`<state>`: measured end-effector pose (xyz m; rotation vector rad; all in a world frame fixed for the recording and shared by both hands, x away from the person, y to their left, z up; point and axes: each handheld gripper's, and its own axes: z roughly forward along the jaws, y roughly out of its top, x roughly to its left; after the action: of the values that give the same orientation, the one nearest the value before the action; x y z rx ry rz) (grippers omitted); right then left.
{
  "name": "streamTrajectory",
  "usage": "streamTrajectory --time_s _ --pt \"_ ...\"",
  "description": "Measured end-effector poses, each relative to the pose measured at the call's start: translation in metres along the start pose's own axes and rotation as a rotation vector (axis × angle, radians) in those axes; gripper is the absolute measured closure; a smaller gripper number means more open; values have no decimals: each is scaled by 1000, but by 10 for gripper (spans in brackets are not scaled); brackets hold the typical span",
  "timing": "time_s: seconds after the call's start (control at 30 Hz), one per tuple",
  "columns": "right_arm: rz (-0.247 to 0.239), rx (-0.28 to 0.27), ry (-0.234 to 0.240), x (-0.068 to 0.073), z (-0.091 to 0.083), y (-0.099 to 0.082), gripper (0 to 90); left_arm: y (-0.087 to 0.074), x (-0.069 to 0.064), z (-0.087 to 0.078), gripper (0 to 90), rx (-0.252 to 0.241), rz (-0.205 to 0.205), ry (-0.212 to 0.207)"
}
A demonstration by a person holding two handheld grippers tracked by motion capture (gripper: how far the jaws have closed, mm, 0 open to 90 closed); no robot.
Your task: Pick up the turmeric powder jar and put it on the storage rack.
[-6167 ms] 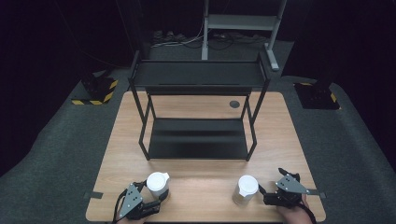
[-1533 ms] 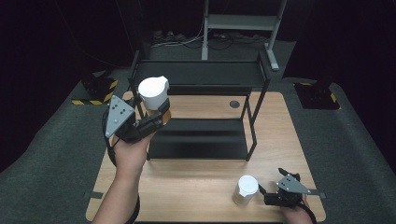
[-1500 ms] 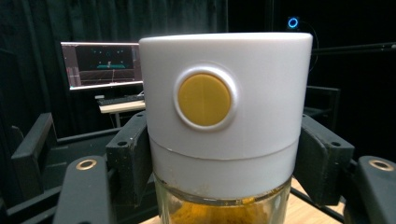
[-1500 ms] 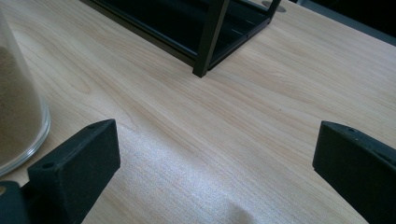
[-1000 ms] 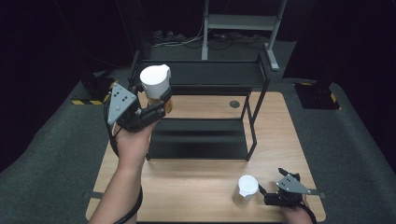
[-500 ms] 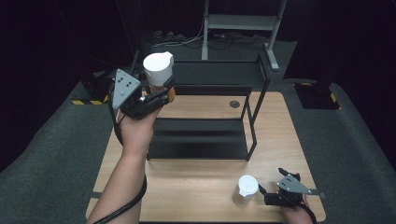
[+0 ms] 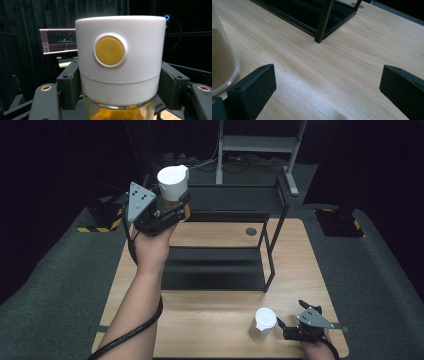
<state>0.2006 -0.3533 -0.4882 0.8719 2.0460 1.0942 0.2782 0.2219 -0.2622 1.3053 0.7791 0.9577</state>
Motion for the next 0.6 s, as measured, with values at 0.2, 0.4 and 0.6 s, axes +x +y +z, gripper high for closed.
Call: streamTrajectory --time_s 0.2,0.4,0.6 --pt "2 -1 0 0 0 0 0 0 4 8 307 12 -7 17" --pt "-3 -3 -1 0 0 0 0 1 7 17 307 15 -5 37" --pt "4 -5 -1 0 -1 -1 0 3 10 28 307 20 -1 52"
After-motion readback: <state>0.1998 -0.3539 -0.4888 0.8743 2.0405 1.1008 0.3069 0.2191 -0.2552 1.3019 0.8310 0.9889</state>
